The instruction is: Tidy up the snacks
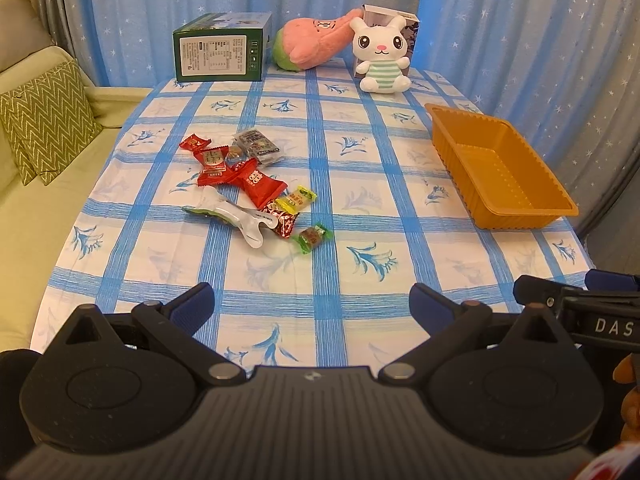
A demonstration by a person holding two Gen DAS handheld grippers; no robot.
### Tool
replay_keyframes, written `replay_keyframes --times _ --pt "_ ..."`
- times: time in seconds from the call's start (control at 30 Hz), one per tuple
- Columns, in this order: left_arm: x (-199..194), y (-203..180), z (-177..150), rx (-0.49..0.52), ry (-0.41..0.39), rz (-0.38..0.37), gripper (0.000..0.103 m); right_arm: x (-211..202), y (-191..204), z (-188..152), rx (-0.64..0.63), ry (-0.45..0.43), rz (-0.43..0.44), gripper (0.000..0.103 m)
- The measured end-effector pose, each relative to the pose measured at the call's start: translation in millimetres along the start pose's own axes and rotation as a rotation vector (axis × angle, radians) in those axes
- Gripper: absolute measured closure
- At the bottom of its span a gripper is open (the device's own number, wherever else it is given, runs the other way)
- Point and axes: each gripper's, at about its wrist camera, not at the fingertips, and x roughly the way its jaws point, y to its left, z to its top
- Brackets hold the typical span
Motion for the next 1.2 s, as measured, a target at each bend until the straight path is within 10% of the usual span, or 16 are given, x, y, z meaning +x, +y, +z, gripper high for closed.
replay_keyframes --times 1.2 --pt "-3.2 -3.2 -1.3 -0.001 0.003 -0.003 0.0 0.0 0.1 -0.7 0.003 0.001 -0.002 0.0"
